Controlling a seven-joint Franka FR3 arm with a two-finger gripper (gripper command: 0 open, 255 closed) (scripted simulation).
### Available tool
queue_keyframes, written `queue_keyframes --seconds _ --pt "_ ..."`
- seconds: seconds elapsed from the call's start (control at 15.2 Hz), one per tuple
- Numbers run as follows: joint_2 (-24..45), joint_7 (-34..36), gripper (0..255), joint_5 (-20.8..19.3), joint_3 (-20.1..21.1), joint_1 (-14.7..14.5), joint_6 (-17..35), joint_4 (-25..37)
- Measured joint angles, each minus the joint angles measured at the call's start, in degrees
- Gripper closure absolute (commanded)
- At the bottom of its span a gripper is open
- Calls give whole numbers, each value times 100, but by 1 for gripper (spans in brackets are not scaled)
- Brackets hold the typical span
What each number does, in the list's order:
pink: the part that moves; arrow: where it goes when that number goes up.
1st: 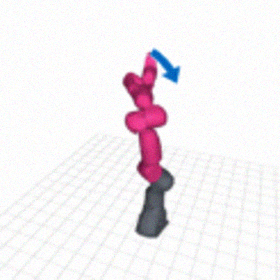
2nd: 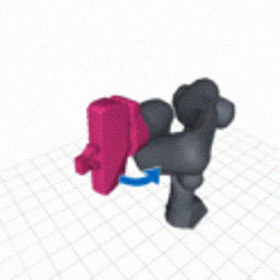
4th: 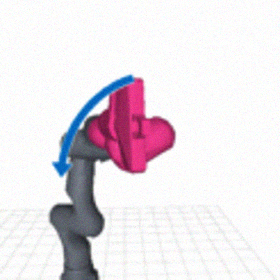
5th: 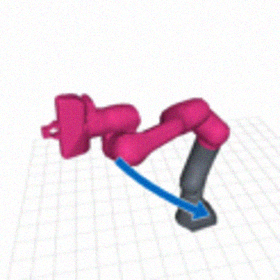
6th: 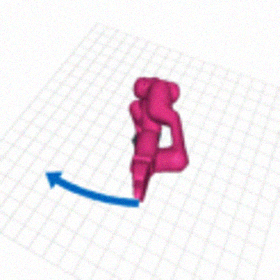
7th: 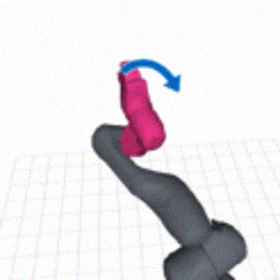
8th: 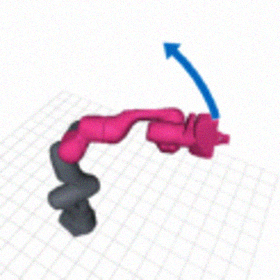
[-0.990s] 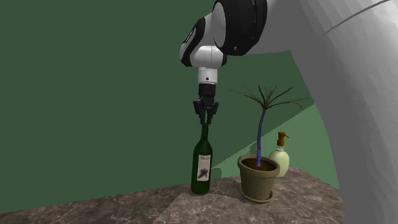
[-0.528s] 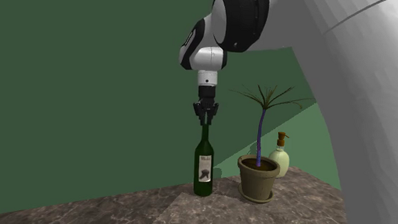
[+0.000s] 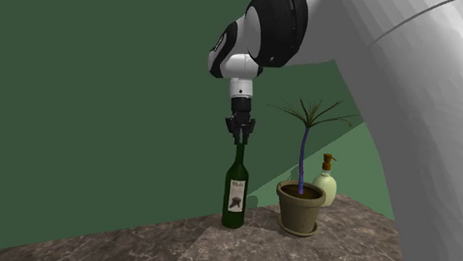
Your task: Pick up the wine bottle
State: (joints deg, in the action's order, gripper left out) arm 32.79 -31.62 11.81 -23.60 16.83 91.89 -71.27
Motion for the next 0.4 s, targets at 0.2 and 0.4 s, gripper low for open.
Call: queue_keyframes --seconds 0.2,0.4 --pt "38 -6 255 6 -15 24 -211 189" --pt "46 5 255 9 -40 45 -382 396"
